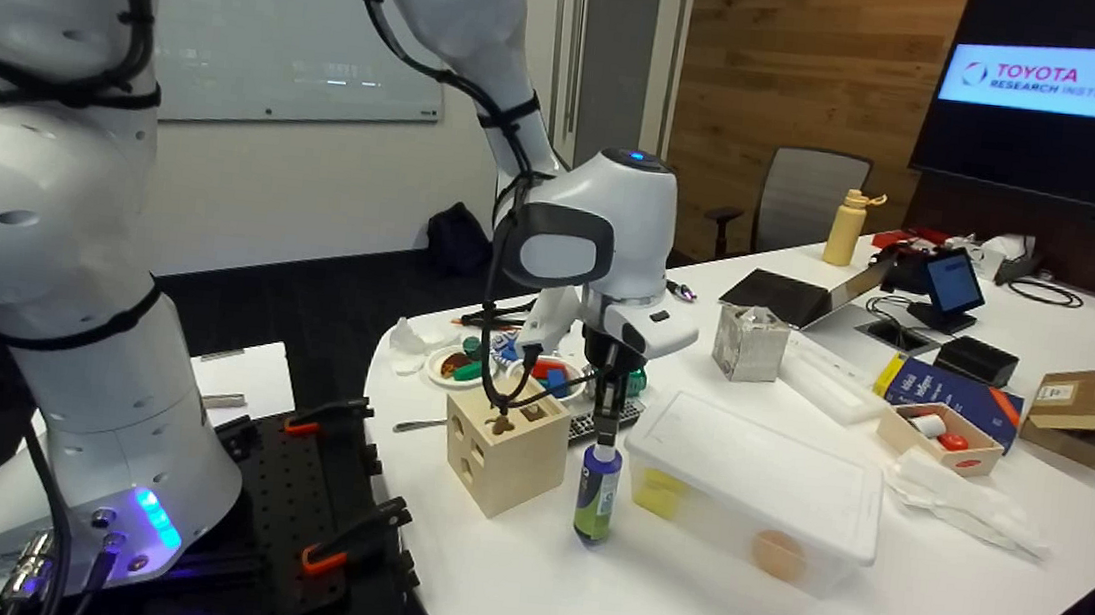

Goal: Move the blue bottle forward

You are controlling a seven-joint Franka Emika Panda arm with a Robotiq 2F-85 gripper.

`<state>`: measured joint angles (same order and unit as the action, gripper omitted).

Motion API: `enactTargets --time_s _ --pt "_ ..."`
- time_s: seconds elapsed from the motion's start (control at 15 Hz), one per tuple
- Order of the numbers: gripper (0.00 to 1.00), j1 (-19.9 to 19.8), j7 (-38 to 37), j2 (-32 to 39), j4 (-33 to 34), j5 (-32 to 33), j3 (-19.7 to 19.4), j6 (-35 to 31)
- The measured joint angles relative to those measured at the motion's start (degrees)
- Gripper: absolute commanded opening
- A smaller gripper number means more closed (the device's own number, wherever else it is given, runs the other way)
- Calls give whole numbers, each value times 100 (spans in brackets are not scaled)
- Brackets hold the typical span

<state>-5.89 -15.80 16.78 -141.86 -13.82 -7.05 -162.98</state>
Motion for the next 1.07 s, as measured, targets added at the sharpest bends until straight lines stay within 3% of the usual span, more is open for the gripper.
enactTargets --time_s 0.53,1.07 --pt "6 238 -517 -504 139 730 -215 752" --pt "6 331 -1187 -1663 177 1618 -218 1654"
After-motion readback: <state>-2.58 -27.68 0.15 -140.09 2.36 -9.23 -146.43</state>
